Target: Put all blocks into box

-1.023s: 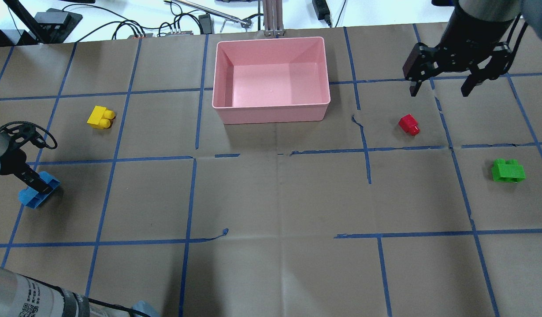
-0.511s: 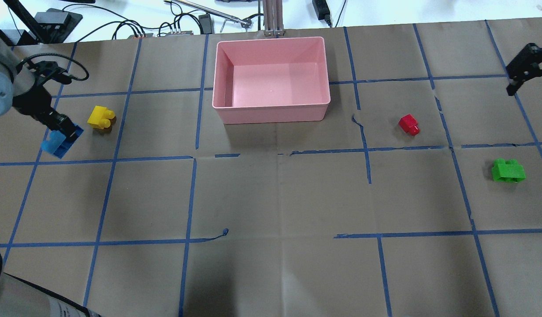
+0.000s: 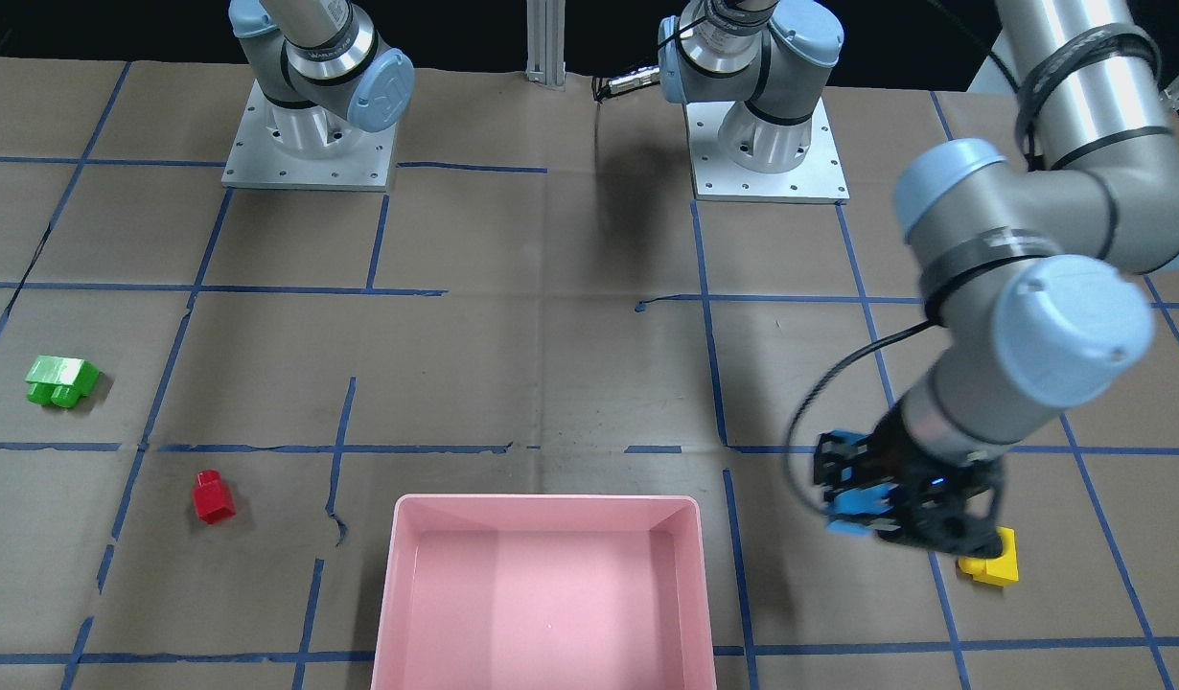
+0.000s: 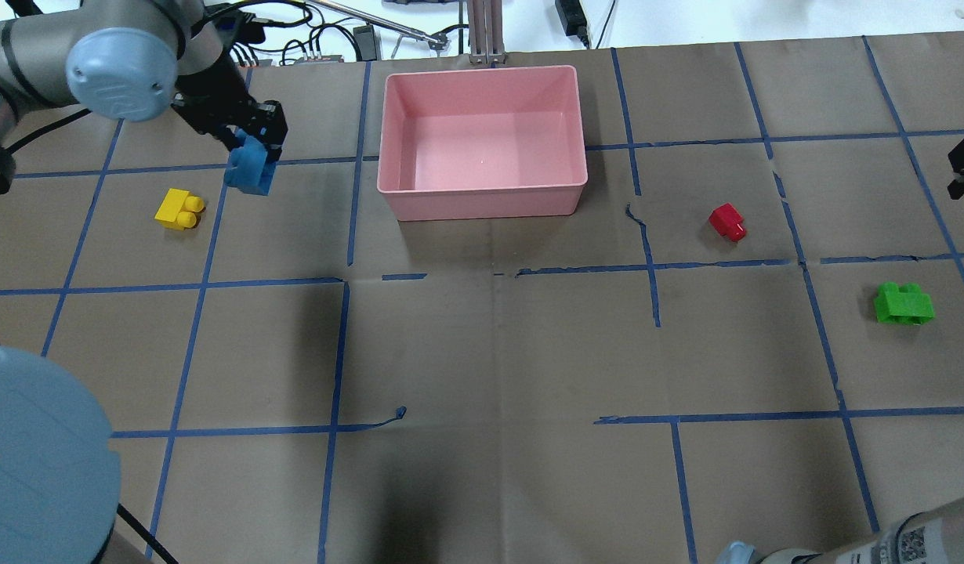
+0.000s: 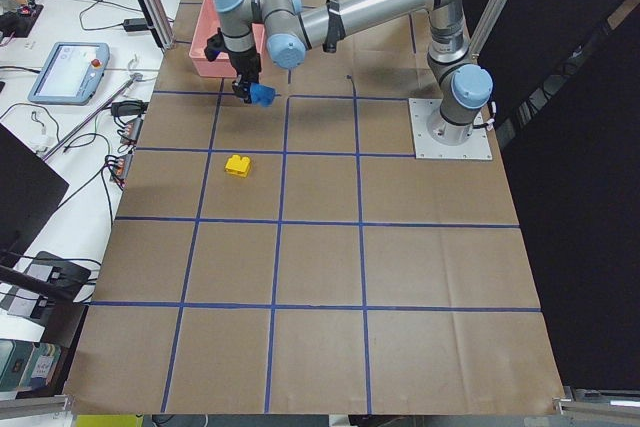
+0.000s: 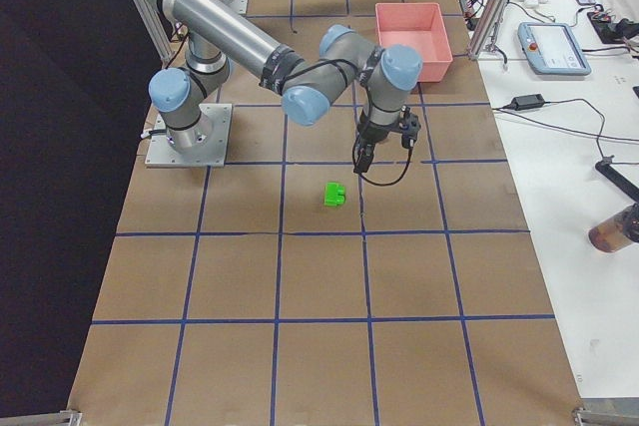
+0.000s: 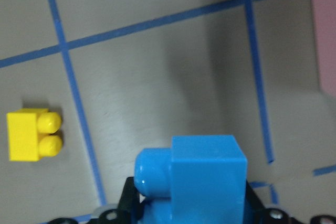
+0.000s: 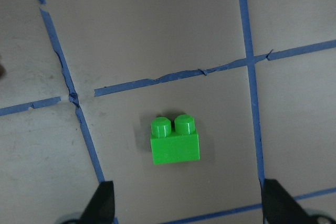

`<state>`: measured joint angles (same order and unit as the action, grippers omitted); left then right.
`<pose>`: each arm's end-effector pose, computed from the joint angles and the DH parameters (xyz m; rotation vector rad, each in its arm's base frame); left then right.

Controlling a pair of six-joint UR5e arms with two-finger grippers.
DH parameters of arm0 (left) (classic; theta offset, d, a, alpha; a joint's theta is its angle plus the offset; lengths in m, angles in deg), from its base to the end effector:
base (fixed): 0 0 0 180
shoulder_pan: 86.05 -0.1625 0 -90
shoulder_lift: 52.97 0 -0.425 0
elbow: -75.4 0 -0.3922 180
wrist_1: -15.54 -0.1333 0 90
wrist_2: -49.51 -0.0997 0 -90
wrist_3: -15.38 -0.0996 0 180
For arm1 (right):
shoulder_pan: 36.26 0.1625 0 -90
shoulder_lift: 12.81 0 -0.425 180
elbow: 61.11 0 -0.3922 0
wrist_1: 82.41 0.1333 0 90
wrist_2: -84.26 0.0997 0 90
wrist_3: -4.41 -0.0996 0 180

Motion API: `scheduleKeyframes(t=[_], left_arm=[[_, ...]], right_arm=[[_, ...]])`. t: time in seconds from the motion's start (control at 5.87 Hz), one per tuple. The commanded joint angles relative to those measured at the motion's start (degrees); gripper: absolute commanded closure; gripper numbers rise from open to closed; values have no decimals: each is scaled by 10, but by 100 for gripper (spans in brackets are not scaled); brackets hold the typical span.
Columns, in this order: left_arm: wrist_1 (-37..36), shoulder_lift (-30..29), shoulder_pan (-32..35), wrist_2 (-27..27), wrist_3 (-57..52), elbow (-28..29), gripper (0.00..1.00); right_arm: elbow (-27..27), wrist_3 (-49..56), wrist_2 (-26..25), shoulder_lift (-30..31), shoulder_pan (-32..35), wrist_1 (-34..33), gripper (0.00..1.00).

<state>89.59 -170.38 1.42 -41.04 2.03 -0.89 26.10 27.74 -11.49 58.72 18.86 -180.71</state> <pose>-0.1022 -0.6854 0.3513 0.2944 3.1122 -0.0587 -0.2410 -0.5614 0.3485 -0.3026 -3.0918 -0.2509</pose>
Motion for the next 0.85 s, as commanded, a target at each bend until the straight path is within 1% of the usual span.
scheduleKeyframes(t=[0.0,0.17,0.34,0.51,0.68], left_arm=[[-7,-120,108,7,55,143,100],[-2,-177,143,1,56,204,100],[-4,-192,150,5,56,206,5],[1,-181,134,4,46,201,4],[17,-171,96,4,39,198,2]], right_arm=[[61,26,4,-49,-1,-101,0],[104,82,4,-63,-1,-175,0],[131,87,5,-73,-1,-216,0],[149,106,6,-81,-1,-226,0],[160,110,-2,-82,-1,-225,0]])
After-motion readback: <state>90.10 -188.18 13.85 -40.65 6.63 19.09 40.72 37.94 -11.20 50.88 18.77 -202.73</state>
